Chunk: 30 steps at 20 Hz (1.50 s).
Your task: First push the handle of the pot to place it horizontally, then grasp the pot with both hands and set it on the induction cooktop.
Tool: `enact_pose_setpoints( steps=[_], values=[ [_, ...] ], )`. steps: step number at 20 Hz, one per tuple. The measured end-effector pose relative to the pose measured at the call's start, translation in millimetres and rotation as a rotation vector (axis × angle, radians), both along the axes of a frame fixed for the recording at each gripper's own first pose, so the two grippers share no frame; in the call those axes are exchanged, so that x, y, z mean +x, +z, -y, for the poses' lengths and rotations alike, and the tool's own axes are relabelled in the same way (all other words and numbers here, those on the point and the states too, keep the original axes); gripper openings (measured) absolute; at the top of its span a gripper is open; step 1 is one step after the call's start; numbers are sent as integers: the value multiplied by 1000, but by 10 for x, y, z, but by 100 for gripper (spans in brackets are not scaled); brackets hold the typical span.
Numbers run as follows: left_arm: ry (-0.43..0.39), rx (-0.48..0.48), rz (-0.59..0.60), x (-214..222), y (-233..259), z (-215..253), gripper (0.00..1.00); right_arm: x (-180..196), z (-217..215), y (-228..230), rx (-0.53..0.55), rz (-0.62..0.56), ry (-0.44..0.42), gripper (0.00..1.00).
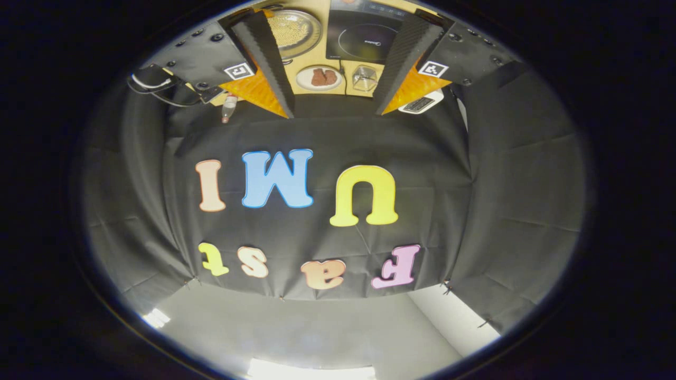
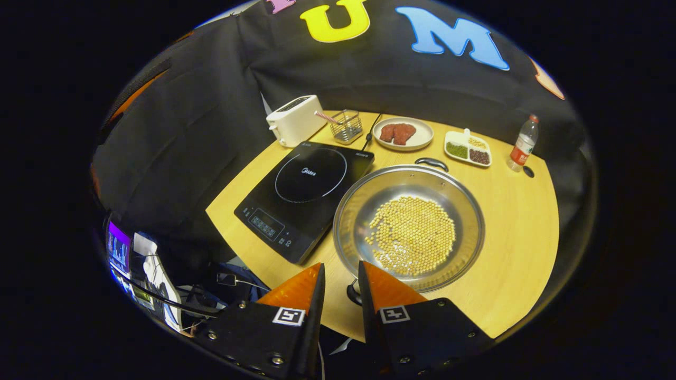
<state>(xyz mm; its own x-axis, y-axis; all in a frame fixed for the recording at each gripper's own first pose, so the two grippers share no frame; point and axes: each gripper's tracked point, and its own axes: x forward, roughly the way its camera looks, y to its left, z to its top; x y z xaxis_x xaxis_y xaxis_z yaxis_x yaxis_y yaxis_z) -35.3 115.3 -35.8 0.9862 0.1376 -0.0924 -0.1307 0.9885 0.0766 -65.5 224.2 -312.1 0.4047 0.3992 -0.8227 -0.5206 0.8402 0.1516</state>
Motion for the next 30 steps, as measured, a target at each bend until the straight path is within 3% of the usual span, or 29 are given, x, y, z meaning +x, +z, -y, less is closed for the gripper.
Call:
enact_pose_setpoints(
  steps=[2,6,15,21,30],
  values=[
    [21,0,0,-26,0,-84,95,-42,-54,-115,9,-40,12,9],
    [62,-2,-3,-93,-16,-216,95,-75,-115,-325,-1,-103,40,9],
    [127,3,-30,-213,-94,-374,95,-131,-246,-850,4,-240,5,9],
    [134,9,-42,-205,-113,-369,95,-70,-251,-1048,6,-250,-61,9],
    [115,2,-52,-148,-156,-291,95,-64,-171,-1088,32,-264,-138,2]
  ],
)
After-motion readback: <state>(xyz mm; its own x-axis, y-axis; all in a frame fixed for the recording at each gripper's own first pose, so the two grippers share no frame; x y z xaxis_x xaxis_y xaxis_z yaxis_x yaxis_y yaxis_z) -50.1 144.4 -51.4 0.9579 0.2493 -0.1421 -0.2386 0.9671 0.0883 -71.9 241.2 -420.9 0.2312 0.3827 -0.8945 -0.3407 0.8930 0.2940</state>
